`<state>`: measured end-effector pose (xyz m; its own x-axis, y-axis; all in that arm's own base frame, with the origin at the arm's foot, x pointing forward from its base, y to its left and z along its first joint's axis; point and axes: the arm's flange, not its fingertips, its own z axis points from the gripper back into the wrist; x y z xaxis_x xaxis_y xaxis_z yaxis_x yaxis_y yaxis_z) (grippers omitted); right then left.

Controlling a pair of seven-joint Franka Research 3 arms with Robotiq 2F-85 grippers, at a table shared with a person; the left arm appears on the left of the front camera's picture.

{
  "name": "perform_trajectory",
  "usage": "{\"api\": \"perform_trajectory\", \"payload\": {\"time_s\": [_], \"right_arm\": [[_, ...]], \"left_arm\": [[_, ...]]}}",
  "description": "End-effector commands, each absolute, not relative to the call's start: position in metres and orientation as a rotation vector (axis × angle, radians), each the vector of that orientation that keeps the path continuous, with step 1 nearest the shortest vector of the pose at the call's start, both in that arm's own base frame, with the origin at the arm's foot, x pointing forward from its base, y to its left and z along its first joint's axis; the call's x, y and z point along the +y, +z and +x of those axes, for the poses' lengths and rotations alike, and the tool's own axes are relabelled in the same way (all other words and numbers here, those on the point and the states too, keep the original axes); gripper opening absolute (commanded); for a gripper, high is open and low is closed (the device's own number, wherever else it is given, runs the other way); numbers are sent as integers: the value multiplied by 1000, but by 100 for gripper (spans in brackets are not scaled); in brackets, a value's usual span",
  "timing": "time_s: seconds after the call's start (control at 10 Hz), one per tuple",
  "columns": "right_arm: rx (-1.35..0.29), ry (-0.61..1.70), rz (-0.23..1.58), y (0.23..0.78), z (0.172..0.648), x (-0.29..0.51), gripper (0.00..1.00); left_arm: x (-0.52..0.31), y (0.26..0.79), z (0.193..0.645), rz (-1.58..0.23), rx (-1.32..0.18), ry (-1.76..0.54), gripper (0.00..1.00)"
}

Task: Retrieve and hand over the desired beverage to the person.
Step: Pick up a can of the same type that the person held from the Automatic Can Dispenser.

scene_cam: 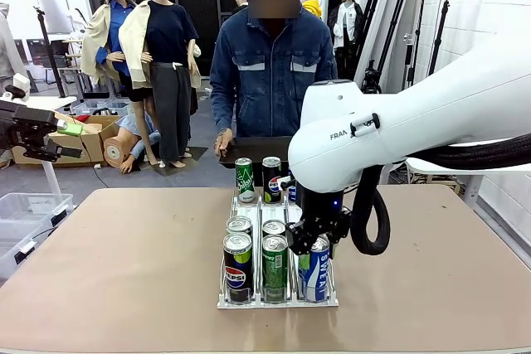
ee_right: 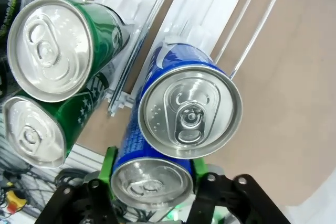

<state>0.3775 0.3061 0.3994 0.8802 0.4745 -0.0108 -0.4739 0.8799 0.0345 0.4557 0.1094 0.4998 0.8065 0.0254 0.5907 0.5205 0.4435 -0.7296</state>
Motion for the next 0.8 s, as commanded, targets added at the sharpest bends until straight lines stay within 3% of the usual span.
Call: {"api": "perform_trajectory", "payload": {"time_s": [0.0, 0.1, 0.2, 0.7], "right_arm": [[29, 505, 65, 395, 379, 306, 23], [32, 503, 64, 396, 379, 306, 6], [38, 500, 62, 396, 379, 305, 0], [20, 494, 31, 399, 378, 305, 0]], "left_arm": [[110, 501, 455, -1086, -582, -326, 100], [110, 501, 455, -1086, -582, -326, 100], [110, 501, 455, -1086, -582, -326, 100], [110, 501, 455, -1086, -582, -326, 100]]}}
